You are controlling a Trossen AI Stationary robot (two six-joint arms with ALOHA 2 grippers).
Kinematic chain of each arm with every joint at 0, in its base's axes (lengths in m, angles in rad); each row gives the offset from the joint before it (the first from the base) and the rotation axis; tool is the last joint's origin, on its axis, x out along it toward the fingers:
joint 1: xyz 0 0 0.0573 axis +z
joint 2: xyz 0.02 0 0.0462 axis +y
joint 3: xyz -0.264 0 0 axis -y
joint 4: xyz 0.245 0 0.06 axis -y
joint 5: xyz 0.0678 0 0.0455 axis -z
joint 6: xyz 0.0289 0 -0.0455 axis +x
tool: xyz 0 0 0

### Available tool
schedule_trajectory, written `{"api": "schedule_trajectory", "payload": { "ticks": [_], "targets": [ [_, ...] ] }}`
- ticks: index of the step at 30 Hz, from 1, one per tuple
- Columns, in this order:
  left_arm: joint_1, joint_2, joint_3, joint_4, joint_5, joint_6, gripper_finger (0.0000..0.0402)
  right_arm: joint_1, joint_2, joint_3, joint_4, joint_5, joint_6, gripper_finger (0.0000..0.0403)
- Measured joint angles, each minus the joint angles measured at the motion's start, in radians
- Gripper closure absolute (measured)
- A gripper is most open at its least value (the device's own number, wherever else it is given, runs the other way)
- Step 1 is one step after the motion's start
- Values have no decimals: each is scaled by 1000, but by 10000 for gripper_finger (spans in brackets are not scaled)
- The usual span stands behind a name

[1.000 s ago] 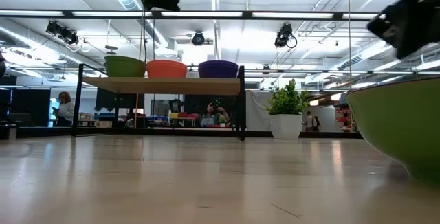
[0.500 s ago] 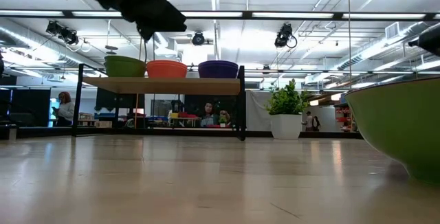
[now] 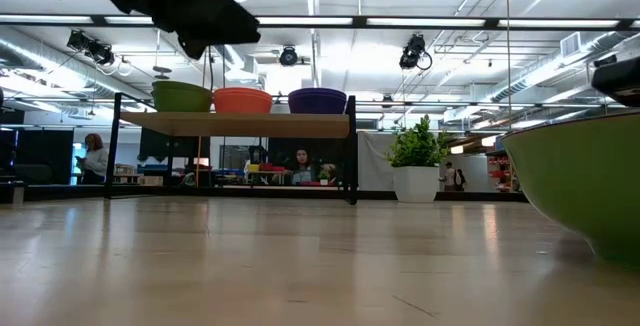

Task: Pick & Place Mini bowls
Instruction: Stack the blue bowl on top of the stacked blue bowls on the shelf

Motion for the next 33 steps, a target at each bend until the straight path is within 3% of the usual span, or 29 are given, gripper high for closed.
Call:
{"api": "schedule_trajectory", "payload": {
  "ticks": [5, 12, 17, 22, 25, 28, 33],
  "targets": [
    [-26, 62, 0, 14, -23, -2, 273, 0, 4, 6, 3, 10, -2, 392],
    [-32, 195, 1, 61, -37, -29, 273, -70, 3, 143, -144, 156, -36, 395],
    [-38, 309, 1, 164, -38, -40, 273, -212, 3, 323, -251, 256, -263, 398],
    [-40, 413, 1, 272, -61, -48, 273, -434, 2, 485, -198, 268, -630, 398],
    [-40, 460, 1, 318, -61, -53, 273, -594, 2, 553, -99, 227, -855, 398],
    [-40, 495, 1, 349, -57, -60, 273, -750, 2, 591, 45, 109, -1025, 398],
    [-40, 518, 1, 377, -57, -74, 273, -970, 33, 638, 193, -99, -1168, 398]
  ]
}}
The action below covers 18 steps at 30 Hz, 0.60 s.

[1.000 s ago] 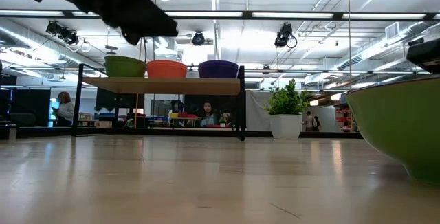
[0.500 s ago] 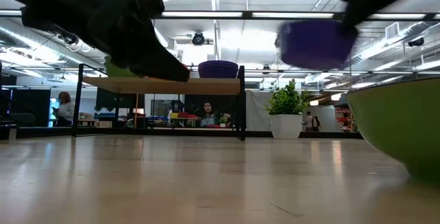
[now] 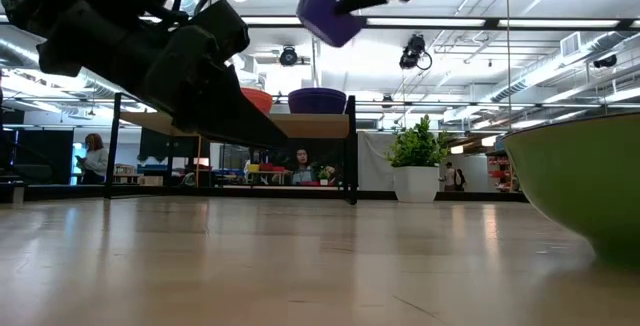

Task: Pick & Place Mini bowls
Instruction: Stack the blue bowl on top of the stacked blue bowls on the shelf

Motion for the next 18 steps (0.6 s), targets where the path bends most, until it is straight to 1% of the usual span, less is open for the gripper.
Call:
{"api": "schedule_trajectory", "payload": {
  "ticks": [3, 6, 13, 18],
  "targets": [
    [0, 1, 0, 1, 0, 0, 273, -80, 58, 48, 21, -81, -47, 398],
    [0, 1, 0, 0, 0, 0, 273, -139, 127, 104, 16, -119, -76, 398],
    [0, 1, 0, -4, 1, 7, 273, -230, 271, 234, -119, -131, -126, 398],
    [0, 1, 0, -4, 1, 22, 273, -258, 304, 241, -162, -132, -126, 396]
  ]
}}
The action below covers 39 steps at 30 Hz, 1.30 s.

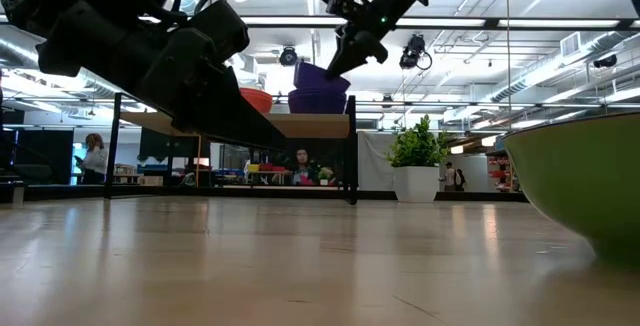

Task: Pick & Place Mini bowls
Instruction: Stack the blue bowl on top of the stacked blue bowls on the shelf, then stack the white bowl top the stacked white bowls on the shelf

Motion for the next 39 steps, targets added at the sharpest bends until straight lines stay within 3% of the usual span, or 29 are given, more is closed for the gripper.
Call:
{"api": "schedule_trajectory", "payload": {
  "ticks": [14, 24, 28, 35, 39],
  "targets": [
    [0, 0, 0, 0, 0, -1, 273, -2, 1, 0, -18, 3, 5, 354],
    [0, 0, 0, 0, 1, -2, 273, -2, -12, -2, 17, 65, 44, 277],
    [0, 0, 0, 0, 1, -2, 273, 35, -59, -2, 12, 70, 156, 255],
    [0, 0, 0, 1, 3, -2, 273, 185, -190, -7, -143, 68, 355, 270],
    [0, 0, 0, 7, 4, -8, 273, 293, -286, -90, -170, 94, 444, 296]
  ]
}}
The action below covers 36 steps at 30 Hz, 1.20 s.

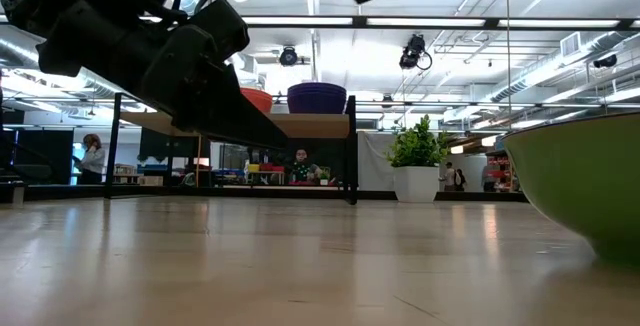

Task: Pick & Place Mini bowls
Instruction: Stack the white bowl top the stacked white bowls on the shelf

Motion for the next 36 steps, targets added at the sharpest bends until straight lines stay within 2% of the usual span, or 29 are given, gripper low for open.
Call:
{"api": "schedule_trajectory", "payload": {
  "ticks": [3, 11, 16, 21, 25, 27, 31, 36],
  "targets": [
    [-1, 0, 0, 6, 0, 0, 273, 54, -78, -138, 77, 50, 46, 320],
    [-1, 0, 0, 18, 31, 1, 273, 76, -258, -567, 395, 96, 226, 395],
    [-2, 0, 0, 71, 66, 61, 273, 180, -379, -810, 560, 169, 427, 392],
    [-1, 0, 38, 149, 179, 191, 273, 336, -448, -1035, 731, 252, 639, 399],
    [1, 42, 160, 128, 292, 325, 273, 449, -453, -1183, 936, 341, 748, 397],
    [4, 95, 263, 84, 367, 388, 273, 491, -453, -1237, 1018, 400, 778, 395],
    [12, 201, 473, -143, 505, 458, 273, 536, -454, -1304, 1146, 498, 780, 396],
    [12, 297, 680, -458, 584, 609, 273, 541, -453, -1309, 1164, 505, 777, 396]
  ]
}}
